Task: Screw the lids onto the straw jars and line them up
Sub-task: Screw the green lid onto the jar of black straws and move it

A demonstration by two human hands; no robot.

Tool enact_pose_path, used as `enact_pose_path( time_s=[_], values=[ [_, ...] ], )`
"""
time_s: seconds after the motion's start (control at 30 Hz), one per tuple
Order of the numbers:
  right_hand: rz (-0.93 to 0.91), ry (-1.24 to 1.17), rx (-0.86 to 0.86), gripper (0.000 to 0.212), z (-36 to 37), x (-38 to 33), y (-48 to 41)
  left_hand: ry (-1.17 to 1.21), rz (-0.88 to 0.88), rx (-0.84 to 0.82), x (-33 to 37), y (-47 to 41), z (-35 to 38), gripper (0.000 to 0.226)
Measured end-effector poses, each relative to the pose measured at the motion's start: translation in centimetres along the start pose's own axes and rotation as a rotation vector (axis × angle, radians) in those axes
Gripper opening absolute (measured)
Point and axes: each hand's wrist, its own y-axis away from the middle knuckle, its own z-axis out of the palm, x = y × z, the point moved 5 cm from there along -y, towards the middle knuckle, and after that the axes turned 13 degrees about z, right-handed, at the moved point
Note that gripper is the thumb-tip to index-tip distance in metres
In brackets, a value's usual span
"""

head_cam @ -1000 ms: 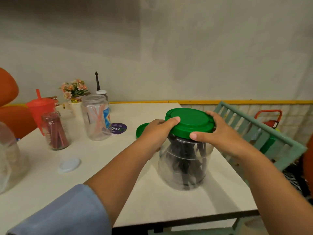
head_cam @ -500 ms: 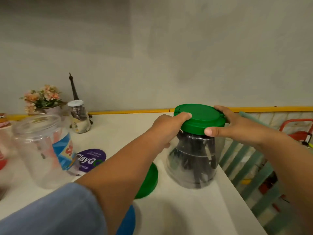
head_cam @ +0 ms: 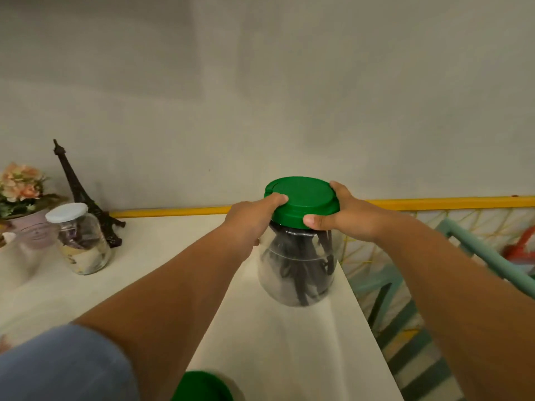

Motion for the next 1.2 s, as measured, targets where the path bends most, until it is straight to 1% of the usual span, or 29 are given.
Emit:
enact_pose_path(
  time_s=[0.2,0.43,0.57,0.77,1.0,1.03,1.13,1.17,1.2],
  values=[
    [-0.023,-0.047,-0.058,0.083,-1.1,-1.3,-6.6,0.031,-0.05,-0.008,0.0,-5.4,0.4,0.068],
    [-0.043,-0.039,-0.026,0.093,-1.8,-2.0,-13.2,0.004,-0.023,0.031,0.2,-10.7,0.7,0.067],
    [-0.042,-0.052,-0.037,0.1,-2.2,-2.2,-15.7,-0.01,-0.019,0.03,0.2,-12.6,0.9,0.068],
    [-0.052,-0.055,-0.06,0.104,-2.2,-2.6,-17.7,-0.016,-0.012,0.038,0.1,-14.4,0.8,0.066],
    [-0.094,-0.044,-0.044,0.094,-2.3,-2.9,-16.6,-0.05,-0.045,-0.005,0.3,-14.3,0.6,0.077],
    [-0.095,-0.052,-0.032,0.096,-2.4,-2.8,-16.3,-0.062,-0.049,-0.007,0.6,-14.1,0.4,0.077],
    [-0.062,-0.131,-0.019,0.119,-1.9,-2.0,-15.3,-0.077,-0.043,-0.016,1.2,-13.2,0.1,0.078],
    [-0.055,-0.164,-0.006,0.123,-1.6,-1.6,-14.9,-0.077,-0.035,-0.017,1.3,-13.0,0.0,0.077],
    [-0.055,-0.189,0.015,0.123,-1.4,-1.2,-14.5,-0.076,-0.017,-0.016,1.4,-12.8,0.0,0.075]
  ],
)
